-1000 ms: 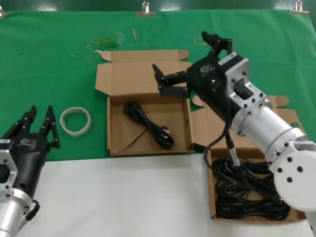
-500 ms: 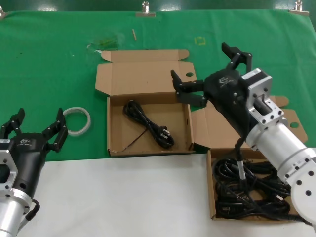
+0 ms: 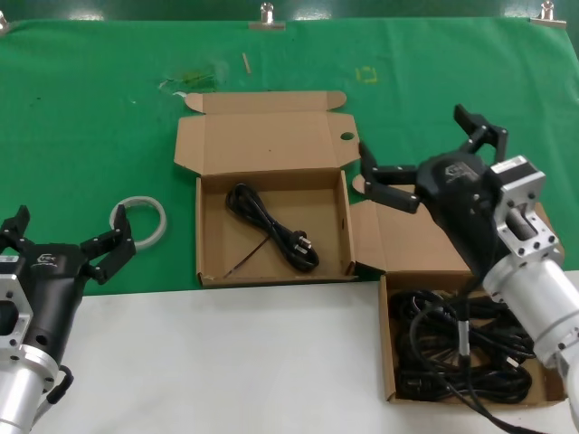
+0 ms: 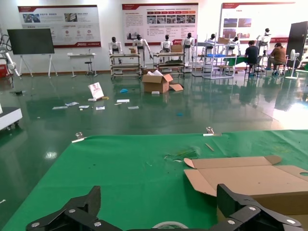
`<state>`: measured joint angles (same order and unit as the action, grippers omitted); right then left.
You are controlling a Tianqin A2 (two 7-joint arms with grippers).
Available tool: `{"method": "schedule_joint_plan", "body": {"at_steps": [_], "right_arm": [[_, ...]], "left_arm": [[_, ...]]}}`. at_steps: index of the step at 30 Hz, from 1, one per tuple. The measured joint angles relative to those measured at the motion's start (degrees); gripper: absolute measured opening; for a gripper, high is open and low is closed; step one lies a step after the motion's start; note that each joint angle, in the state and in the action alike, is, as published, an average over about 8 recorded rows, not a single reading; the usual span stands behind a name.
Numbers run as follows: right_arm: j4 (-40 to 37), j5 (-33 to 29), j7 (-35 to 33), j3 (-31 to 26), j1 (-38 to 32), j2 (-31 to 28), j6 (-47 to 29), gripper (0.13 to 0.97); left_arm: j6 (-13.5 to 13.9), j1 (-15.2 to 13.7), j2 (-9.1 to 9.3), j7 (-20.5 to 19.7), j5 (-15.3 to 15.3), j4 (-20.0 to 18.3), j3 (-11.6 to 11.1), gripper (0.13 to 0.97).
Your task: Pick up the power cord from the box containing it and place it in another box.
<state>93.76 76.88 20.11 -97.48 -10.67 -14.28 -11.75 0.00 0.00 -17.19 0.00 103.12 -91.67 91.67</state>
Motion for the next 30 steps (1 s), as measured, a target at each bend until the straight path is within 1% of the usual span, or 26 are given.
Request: {"method": "schedule_joint_plan", "body": {"at_steps": [3, 11, 20, 25, 30], "right_arm": [[-0.2, 2.7, -2.1, 0.6, 1.1, -0.3, 1.2, 0.965], [-0.8, 10.1, -7.7, 2.2, 4.1, -1.1, 4.5, 0.965], [-1.5, 18.3, -14.0, 4.1, 7.5, -2.0, 8.2, 0.965], [-1.8, 22.3, -17.1, 4.9, 9.1, -2.5, 10.0, 0.965], [-1.9, 23.8, -18.3, 5.3, 9.7, -2.6, 10.7, 0.965]], "left_arm": [[0.0, 0.0, 0.00, 0.0, 0.0, 0.0, 0.0, 0.784], [0.0, 0.0, 0.00, 0.0, 0.0, 0.0, 0.0, 0.906], [0.0, 0.0, 0.00, 0.0, 0.0, 0.0, 0.0, 0.962], [0.0, 0.0, 0.00, 0.0, 0.0, 0.0, 0.0, 0.964], [0.0, 0.0, 0.00, 0.0, 0.0, 0.0, 0.0, 0.966]]}}
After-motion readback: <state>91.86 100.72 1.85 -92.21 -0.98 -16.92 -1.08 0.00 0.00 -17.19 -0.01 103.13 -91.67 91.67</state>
